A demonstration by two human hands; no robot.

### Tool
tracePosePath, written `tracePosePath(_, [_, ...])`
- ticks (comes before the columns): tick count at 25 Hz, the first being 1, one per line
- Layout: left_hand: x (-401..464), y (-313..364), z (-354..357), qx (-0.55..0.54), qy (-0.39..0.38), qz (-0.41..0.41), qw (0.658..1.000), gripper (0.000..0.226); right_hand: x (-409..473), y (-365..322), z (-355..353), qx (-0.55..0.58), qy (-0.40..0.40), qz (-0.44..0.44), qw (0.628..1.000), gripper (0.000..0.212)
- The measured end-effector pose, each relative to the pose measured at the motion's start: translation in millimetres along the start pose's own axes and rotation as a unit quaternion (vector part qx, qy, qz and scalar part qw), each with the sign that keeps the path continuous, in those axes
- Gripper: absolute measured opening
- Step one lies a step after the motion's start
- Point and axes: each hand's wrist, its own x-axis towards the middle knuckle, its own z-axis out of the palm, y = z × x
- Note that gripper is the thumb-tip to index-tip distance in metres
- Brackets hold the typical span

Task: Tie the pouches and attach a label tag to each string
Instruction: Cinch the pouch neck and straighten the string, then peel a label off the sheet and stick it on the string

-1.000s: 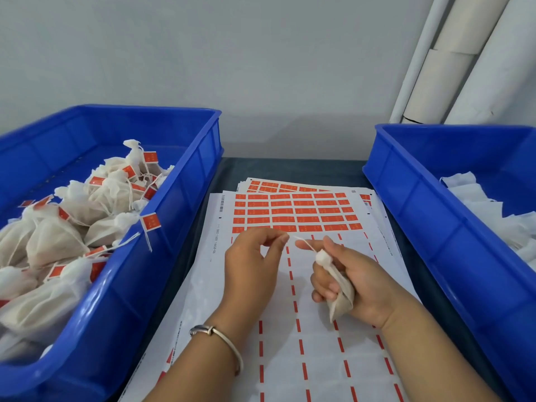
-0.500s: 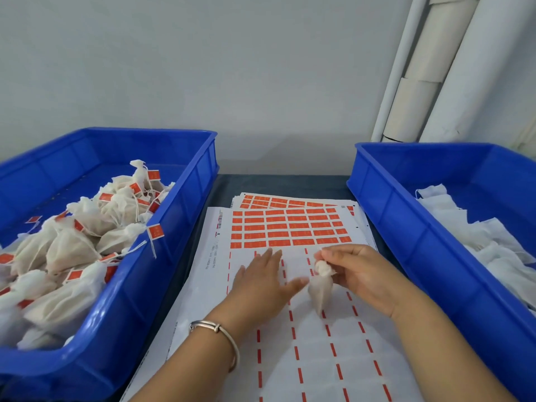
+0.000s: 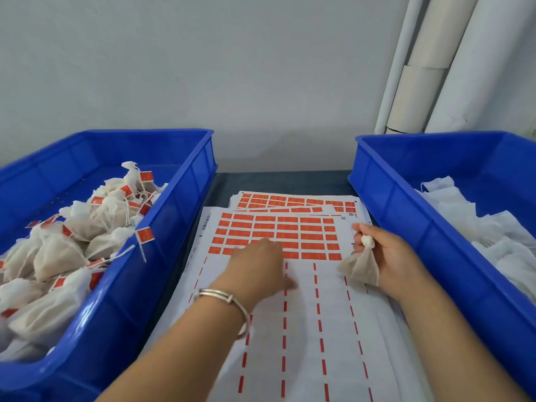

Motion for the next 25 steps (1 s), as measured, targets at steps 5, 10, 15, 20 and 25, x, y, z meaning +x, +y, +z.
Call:
tracePosePath(5, [45.6, 54.3, 31.8, -0.154, 0.059, 0.046, 0.985, 0.07, 8.8, 17.0, -13.2, 0.022, -0.028, 0.002, 0.999, 0.022])
tracePosePath(10, [59.9, 56.5, 52.1, -0.109, 0.057, 0.086, 0.989, 0.074, 15.7, 17.6, -15.5, 0.004, -0.059, -0.001, 0.998, 0.017])
tracePosePath(15, [62.2, 46.7, 53.1, -0.068, 0.026, 0.122, 0.99, 0.073, 15.1, 20.2, -15.0, 0.019, -0.061, -0.006, 0.998, 0.018])
tracePosePath(20, [60.6, 48.0, 51.9, -0.073, 0.038, 0.118, 0.99, 0.067, 13.8, 18.8, -12.0, 0.017, -0.053, -0.008, 0.998, 0.025])
tracePosePath(25, [56.8, 50.6, 51.6, -0.062, 0.044, 0.125, 0.989, 0.057, 12.6, 20.1, -11.7, 0.012, -0.048, -0.011, 0.999, 0.023])
